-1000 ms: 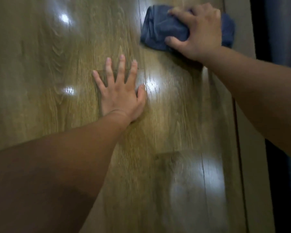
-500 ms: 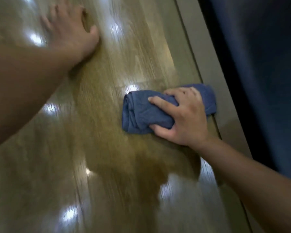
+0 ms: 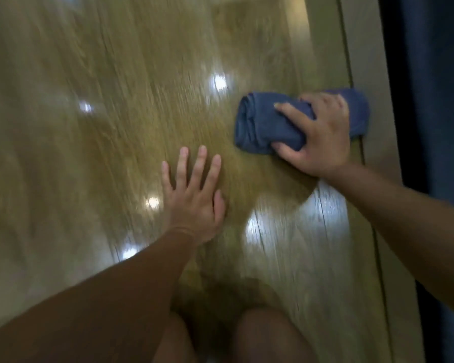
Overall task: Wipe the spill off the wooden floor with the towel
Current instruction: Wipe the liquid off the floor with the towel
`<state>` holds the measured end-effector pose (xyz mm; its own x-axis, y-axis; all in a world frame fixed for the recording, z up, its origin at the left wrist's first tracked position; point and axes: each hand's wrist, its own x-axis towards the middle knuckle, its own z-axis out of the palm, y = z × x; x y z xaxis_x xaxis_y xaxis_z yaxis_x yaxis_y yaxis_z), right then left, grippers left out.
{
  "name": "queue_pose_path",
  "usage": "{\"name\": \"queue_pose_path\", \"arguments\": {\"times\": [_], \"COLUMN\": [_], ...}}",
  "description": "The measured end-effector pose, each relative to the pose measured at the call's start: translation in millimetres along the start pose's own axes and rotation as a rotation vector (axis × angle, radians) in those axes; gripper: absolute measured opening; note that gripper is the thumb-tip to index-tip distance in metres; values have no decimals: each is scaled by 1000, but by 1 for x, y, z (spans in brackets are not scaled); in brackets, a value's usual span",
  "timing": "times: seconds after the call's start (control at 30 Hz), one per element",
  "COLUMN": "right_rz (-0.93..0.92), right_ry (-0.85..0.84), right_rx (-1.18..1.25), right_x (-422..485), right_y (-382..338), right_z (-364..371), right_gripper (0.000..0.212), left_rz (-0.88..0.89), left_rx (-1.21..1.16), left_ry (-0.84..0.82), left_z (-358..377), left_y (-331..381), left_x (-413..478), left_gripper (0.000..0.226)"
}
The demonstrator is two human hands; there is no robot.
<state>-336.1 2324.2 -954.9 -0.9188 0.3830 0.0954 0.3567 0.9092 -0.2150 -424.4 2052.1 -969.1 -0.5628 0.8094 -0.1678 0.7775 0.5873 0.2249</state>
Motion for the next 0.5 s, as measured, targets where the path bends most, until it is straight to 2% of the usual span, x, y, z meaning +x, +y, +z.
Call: {"name": "queue_pose_path", "arguments": {"times": [0.1,0.17,0.5], "right_rz": [-83,-154,-254], "right_ry": [-41,-84,68], "right_rx": [14,-11,-50], "right_x": [-91,-120,-121], "right_y": [-10,-9,-3], "right_z": [-15,-17,-3], "right_gripper": [59,59,60], "left_rz": [19,17,-24], "left_rx": [-8,14,98], "left_ry": [15,36,-15], "left_z": [-1,2,-2], "left_y": [2,0,5], "left_x": [5,3,3], "left_gripper": [62,63,66]}}
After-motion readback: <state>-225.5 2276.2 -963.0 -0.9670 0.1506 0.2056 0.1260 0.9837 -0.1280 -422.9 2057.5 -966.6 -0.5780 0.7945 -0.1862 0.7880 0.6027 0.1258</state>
